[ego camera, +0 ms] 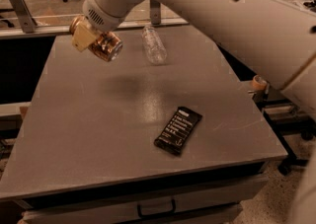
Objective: Place orange can upright
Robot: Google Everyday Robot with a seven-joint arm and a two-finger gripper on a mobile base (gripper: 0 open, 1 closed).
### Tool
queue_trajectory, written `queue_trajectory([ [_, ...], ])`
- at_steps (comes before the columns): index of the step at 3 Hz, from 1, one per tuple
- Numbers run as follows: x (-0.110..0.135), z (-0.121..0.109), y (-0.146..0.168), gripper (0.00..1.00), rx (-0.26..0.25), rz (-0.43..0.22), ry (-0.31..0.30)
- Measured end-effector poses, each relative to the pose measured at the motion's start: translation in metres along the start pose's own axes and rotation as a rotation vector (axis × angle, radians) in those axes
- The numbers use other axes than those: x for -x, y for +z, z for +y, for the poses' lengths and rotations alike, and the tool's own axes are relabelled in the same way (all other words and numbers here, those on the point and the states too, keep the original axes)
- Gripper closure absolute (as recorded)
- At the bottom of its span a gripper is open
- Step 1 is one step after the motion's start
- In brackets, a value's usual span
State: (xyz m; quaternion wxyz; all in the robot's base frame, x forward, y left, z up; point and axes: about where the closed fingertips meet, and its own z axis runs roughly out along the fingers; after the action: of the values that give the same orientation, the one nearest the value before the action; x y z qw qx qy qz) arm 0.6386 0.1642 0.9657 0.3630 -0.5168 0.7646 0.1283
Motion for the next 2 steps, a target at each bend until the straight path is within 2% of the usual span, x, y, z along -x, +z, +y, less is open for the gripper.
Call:
queue_trajectory([
  [1, 0.0057, -0.0196, -0.0125, 1.0, -0.05, -0.071, -0.003],
  [2, 0.0075, -0.0175, -0.0111, 1.0, -0.047, -0.071, -0.004],
])
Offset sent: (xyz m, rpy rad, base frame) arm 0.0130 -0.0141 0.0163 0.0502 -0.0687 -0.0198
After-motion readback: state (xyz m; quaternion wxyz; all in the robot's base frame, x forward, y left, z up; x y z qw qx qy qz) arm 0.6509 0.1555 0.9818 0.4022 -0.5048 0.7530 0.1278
